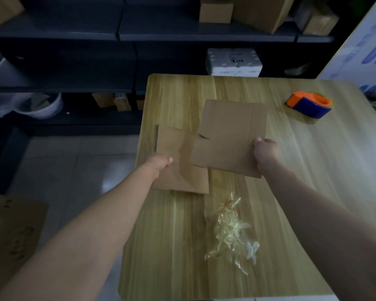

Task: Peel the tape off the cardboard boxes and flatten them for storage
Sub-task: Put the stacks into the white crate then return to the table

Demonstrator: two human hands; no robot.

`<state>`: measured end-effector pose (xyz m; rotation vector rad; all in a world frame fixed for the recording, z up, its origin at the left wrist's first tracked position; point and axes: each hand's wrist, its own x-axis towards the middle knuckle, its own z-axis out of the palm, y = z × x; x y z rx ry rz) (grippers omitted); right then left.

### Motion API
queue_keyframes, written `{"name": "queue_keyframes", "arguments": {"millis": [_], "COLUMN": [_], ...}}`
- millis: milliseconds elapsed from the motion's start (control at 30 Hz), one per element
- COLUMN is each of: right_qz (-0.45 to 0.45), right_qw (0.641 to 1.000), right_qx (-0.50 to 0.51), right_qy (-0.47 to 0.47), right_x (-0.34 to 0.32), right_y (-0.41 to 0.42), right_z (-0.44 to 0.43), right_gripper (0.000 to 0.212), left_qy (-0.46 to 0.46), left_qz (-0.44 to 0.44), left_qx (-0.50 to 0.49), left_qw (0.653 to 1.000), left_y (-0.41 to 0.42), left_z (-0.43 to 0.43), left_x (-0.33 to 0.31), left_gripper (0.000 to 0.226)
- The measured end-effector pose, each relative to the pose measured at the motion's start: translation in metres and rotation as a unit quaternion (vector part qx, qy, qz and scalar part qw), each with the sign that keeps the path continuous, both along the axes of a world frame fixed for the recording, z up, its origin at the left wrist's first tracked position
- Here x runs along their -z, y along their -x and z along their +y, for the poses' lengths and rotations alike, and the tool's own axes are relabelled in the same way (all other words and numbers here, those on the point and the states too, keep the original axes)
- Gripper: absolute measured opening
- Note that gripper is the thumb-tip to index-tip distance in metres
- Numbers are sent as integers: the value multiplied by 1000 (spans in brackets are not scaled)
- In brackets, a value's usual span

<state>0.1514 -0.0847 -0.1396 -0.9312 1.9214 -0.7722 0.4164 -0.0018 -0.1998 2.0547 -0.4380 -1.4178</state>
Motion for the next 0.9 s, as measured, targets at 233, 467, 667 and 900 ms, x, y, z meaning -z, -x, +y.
{"name": "queue_keyframes", "arguments": {"millis": [233, 467, 667, 900], "right_qz": [-15, -36, -47, -71], "right_qw": [997, 978, 940, 888], "right_qx": [-47, -191, -312, -432], "right_qy": [52, 75, 128, 140], "right_x": [-51, -90, -122, -161], "right_y": [-96, -267, -427, -584], "right_z": [19, 101, 199, 287], "right_gripper": [38, 34, 32, 33], "left_qy": [132, 181, 190, 200], "left_qz": [-52, -106, -151, -198], "left_qx": [-157, -271, -334, -448], "left_qw": [977, 939, 911, 849], "left_y": [-96, -239, -360, -467], "left_z": [58, 191, 319, 443], "left_x": [-74, -134, -173, -210], "left_gripper": [48, 39, 41, 42]}}
